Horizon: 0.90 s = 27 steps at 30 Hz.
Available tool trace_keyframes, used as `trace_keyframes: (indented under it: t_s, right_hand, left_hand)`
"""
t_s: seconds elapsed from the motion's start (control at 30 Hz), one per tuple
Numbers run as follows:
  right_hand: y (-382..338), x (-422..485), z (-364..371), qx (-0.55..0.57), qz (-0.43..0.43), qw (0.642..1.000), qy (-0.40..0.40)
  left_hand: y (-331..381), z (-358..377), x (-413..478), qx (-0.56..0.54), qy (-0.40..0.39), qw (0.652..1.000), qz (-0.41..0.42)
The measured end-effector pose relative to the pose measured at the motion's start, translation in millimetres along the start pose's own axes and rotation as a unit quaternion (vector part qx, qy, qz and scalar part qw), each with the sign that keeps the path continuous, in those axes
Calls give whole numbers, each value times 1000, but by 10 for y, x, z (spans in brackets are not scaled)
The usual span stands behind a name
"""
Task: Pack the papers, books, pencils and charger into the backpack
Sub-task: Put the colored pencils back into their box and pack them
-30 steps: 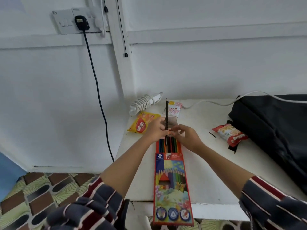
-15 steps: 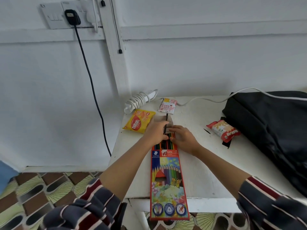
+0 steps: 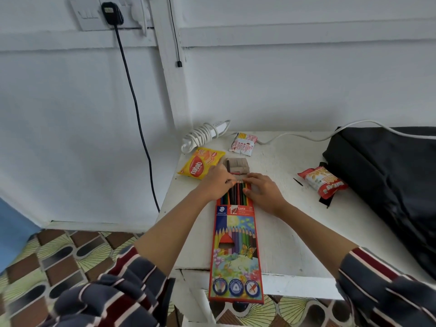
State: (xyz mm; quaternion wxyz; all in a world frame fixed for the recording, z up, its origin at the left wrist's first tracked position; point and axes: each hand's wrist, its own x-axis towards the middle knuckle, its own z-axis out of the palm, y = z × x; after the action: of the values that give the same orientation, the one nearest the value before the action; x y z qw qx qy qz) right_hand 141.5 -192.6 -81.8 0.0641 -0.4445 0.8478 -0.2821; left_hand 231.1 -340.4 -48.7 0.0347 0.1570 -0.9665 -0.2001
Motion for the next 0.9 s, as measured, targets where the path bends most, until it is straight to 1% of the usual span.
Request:
trace_keyframes:
  t_s: [0.07, 0.2, 0.27, 0.53, 0.63, 0.67, 0.73, 0.83, 0.9]
  right_hand:
    - [-3, -3, 0, -2, -2, 1000, 0]
    - [-6, -5, -6, -8, -3, 1000, 0]
    - [-6, -7, -9, -9, -5, 1000, 0]
    - [-17, -13, -4, -12, -4, 1000, -2]
    - [-9, -15, 1, -10, -7, 1000, -2]
    - [-8, -17, 1, -9, -8, 1000, -1]
    - [-10, -17, -2, -9, -9, 1000, 2]
    - [-6, -14, -6, -9, -10, 1000, 3]
    - [-2, -10, -7, -7, -9, 1000, 5]
  left_hand:
    - [-13, -12, -23, 4, -6, 1000, -13]
    - [5, -11, -13, 67, -74, 995, -23]
    - [14, 10, -21, 71, -91, 993, -20]
    - [-97, 9, 50, 55, -54, 997, 27]
    - [-115, 23, 80, 12, -29, 999, -6]
    - [-109, 19, 85, -4, -34, 999, -23]
    - [-85, -18, 102, -3, -77, 996, -43]
    - [-29, -100, 121, 18, -155, 987, -49]
    - [-29, -127, 143, 20, -185, 981, -53]
